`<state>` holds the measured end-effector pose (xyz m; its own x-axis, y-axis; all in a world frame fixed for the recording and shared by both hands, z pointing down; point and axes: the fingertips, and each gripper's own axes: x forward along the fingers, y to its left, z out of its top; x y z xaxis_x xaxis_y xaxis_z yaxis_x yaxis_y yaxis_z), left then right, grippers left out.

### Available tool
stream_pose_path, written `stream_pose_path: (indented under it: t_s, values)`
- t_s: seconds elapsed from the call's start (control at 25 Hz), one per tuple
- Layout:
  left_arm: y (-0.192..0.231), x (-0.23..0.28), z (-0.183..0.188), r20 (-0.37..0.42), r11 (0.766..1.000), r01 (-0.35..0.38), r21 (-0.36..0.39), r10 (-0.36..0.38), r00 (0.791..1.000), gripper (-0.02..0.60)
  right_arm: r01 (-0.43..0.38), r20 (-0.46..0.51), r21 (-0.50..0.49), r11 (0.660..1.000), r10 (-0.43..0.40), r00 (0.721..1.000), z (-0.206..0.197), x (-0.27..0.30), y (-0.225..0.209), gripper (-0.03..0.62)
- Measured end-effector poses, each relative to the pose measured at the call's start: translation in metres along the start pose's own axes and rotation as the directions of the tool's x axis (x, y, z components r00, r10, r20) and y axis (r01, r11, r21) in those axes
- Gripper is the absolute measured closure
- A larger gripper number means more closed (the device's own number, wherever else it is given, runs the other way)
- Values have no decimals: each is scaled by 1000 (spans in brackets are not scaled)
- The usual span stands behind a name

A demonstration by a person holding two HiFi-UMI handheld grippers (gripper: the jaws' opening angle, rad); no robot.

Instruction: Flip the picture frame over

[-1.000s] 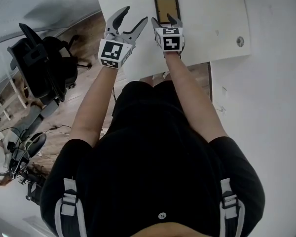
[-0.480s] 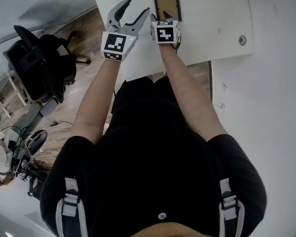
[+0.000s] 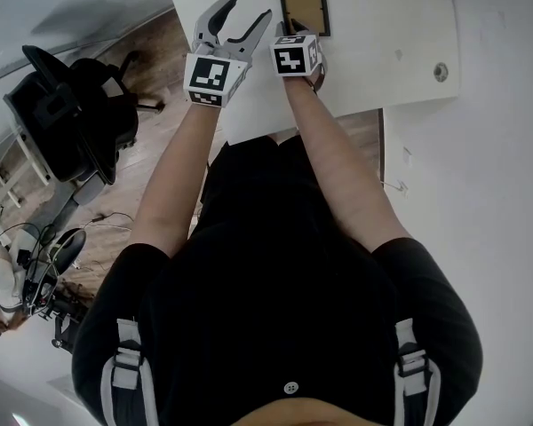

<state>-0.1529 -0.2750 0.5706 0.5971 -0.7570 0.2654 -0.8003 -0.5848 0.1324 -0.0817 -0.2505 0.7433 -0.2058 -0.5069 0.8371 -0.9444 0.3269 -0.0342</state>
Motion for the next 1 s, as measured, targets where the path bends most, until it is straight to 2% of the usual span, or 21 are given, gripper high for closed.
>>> stream_pose_path:
  t_s: [0.12, 0.28, 0.64, 1.0]
  values:
    - [2, -2, 0, -2, 1000, 0, -4, 0, 1000, 327, 21, -7, -31, 999, -21, 1000, 1, 0, 2, 530]
    - [1, -6, 1, -1, 1000, -2, -10, 2, 1000, 327, 25, -5, -16, 1000, -25, 1000, -1, -1, 0, 543]
    - [1, -23, 18, 38, 1000, -3, -17, 4, 999, 334, -26, 23, 100, 995, 24, 999, 11, -25, -1, 545]
    - [-10, -44, 40, 78, 999, -42, 4, 41, 996, 336, -97, 83, 154, 983, 85, 993, 29, -61, -4, 545]
